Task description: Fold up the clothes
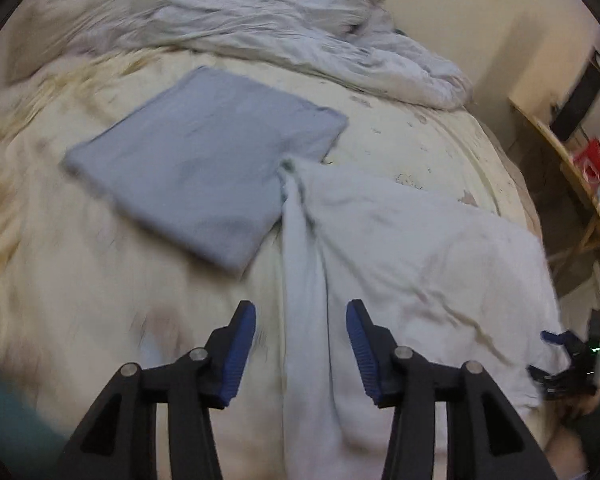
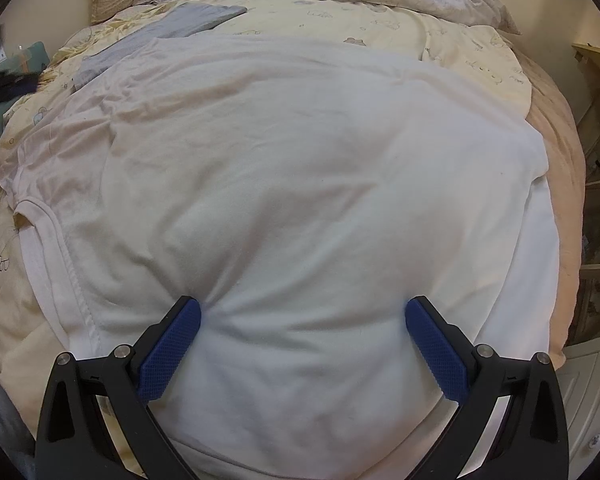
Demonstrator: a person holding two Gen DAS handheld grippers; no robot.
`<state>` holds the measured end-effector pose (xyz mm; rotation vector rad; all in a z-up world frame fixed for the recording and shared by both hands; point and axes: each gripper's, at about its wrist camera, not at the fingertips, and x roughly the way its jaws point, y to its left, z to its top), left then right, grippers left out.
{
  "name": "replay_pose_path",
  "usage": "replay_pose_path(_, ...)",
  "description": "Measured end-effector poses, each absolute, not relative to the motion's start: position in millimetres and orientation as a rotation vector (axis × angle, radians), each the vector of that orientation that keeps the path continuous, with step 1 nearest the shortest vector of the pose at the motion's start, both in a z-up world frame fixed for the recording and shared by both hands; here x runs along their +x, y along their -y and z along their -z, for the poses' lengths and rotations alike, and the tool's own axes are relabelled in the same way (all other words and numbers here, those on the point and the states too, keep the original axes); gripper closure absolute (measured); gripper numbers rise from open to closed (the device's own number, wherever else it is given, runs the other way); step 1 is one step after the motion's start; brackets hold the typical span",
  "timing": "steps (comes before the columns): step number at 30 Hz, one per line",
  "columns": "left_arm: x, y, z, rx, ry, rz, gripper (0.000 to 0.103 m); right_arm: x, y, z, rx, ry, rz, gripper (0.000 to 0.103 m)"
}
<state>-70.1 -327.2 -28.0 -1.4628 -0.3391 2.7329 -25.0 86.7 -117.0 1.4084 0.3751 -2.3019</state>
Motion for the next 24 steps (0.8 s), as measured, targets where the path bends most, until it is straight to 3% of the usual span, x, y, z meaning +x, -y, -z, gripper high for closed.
replay_pose_path(1, -76.1, 322.8, 31.8, -1.487, 0.311, -2.721, 0.091, -16.5, -97.8, 118.7, 1.406, -0.374, 2.303, 0.000)
replay_pose_path(2, -83.1, 318.8, 35.8, -1.510, 0.284, -2.711, 0.098, -16.5, -98.2, 118.8, 1.405, -0.374, 2.305, 0.000)
replay_pose_path(5, -117.4, 329.5, 56.3, -1.514, 0.250, -2.724, 0.098, -12.8, -101.1, 119.3, 1.402, -0.373, 2.309, 0.000)
replay_pose_path(7, -147.5, 343.9, 68.6, -1.526, 0.404, -2.683, 0.098, -11.9, -101.3, 121.1, 1.402, -0.372, 2.308, 0.000)
replay_pose_path(9, -174.7, 355.8, 77.6, -1.548, 0.498, -2.663, 0.094, -11.2, -101.5, 123.0, 1.400, -0.376, 2.305, 0.000)
replay_pose_path(10, -187.1, 360.7, 80.8, -1.565, 0.521, -2.664, 0.083, -11.7, -101.7, 123.3, 1.400, -0.377, 2.304, 0.000)
replay_pose_path(11, -199.3, 365.5, 84.2, -1.580, 0.547, -2.662, 0.066, -12.2, -101.9, 123.6, 1.400, -0.378, 2.302, 0.000)
replay_pose_path(12, -210.0, 368.9, 89.1, -1.580, 0.584, -2.638, 0.061, -12.8, -102.7, 123.2, 1.401, -0.377, 2.299, 0.000)
replay_pose_path(15, -241.6, 373.9, 107.4, -1.624, 0.637, -2.579, 0.055, -16.1, -101.9, 123.6, 1.401, -0.382, 2.292, 0.000)
replay_pose_path(19, -262.6, 363.1, 121.6, -1.666, 0.493, -2.607, 0.053, -14.7, -108.3, 120.7, 1.400, -0.388, 2.288, 0.000)
replay_pose_path(20, -264.3, 360.1, 119.6, -1.644, 0.454, -2.626, 0.058, -15.1, -108.2, 120.8, 1.399, -0.389, 2.287, 0.000)
replay_pose_path(21, -265.1, 357.9, 116.8, -1.623, 0.424, -2.639, 0.072, -15.3, -109.5, 120.6, 1.400, -0.388, 2.285, 0.000)
replay_pose_path(22, -266.0, 355.7, 114.1, -1.601, 0.394, -2.652, 0.095, -15.8, -109.8, 120.7, 1.399, -0.389, 2.284, 0.000)
replay_pose_path(24, -265.9, 352.6, 108.9, -1.563, 0.357, -2.664, 0.096, -17.3, -109.8, 121.1, 1.398, -0.390, 2.281, 0.000)
